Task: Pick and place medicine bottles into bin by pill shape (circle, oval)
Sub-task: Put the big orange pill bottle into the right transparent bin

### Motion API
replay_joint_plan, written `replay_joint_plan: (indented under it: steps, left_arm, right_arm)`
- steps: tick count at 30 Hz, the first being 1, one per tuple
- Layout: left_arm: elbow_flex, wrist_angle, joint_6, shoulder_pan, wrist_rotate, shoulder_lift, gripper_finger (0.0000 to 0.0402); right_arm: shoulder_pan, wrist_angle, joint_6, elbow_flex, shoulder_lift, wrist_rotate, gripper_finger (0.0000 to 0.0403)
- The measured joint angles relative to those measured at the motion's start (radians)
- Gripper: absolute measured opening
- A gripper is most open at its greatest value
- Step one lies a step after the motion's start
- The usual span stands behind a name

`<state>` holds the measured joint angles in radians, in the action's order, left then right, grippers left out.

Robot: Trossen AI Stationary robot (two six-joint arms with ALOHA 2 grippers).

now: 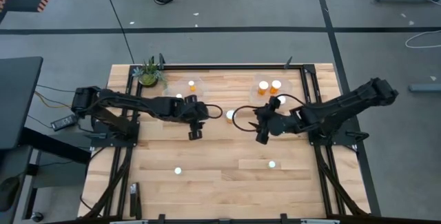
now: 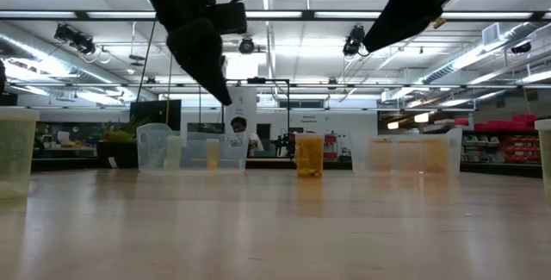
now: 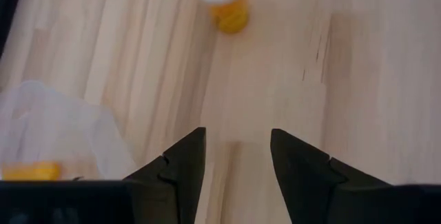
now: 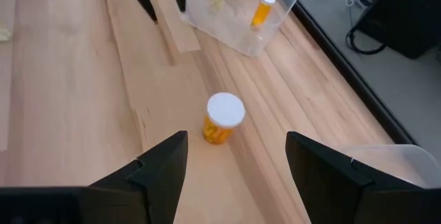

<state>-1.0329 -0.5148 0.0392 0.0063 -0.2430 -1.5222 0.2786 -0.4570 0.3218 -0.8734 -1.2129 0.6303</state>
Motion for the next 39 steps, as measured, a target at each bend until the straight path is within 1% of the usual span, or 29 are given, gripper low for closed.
replay_joint_plan:
  steps: [6, 11, 13, 15, 19, 27, 32, 39]
  left_arm:
    - [0.001, 0.004, 0.002, 0.000, 0.000, 0.026, 0.0171]
    - [-0.001, 0.035, 0.002, 0.000, 0.000, 0.025, 0.0172]
    - [0.000, 0.027, 0.003, 0.000, 0.000, 0.025, 0.0171]
    - [0.000, 0.021, 0.001, 0.000, 0.000, 0.025, 0.0172]
    - [0.000, 0.001, -0.042, 0.001, 0.000, 0.024, 0.0172]
    - [0.001, 0.062, -0.159, 0.008, 0.000, 0.024, 0.0172]
    - [0.000, 0.113, -0.150, 0.008, 0.000, 0.024, 0.0172]
    - [0.000, 0.122, -0.105, 0.008, 0.000, 0.024, 0.0172]
  right_arm:
    - [-0.084, 0.052, -0.040, 0.001, -0.029, -0.074, 0.0252]
    - [-0.148, 0.110, -0.047, 0.001, -0.055, -0.142, 0.0252]
    - [-0.171, 0.116, -0.052, 0.000, -0.068, -0.162, 0.0252]
    - [-0.193, 0.157, -0.060, 0.000, -0.090, -0.192, 0.0252]
    - [-0.236, 0.183, -0.063, 0.000, -0.131, -0.243, 0.0252]
    - [-0.264, 0.227, -0.090, 0.001, -0.179, -0.250, 0.0252]
    - [-0.261, 0.255, -0.111, 0.001, -0.200, -0.252, 0.0252]
    - [-0.261, 0.306, -0.108, 0.000, -0.234, -0.258, 0.0252]
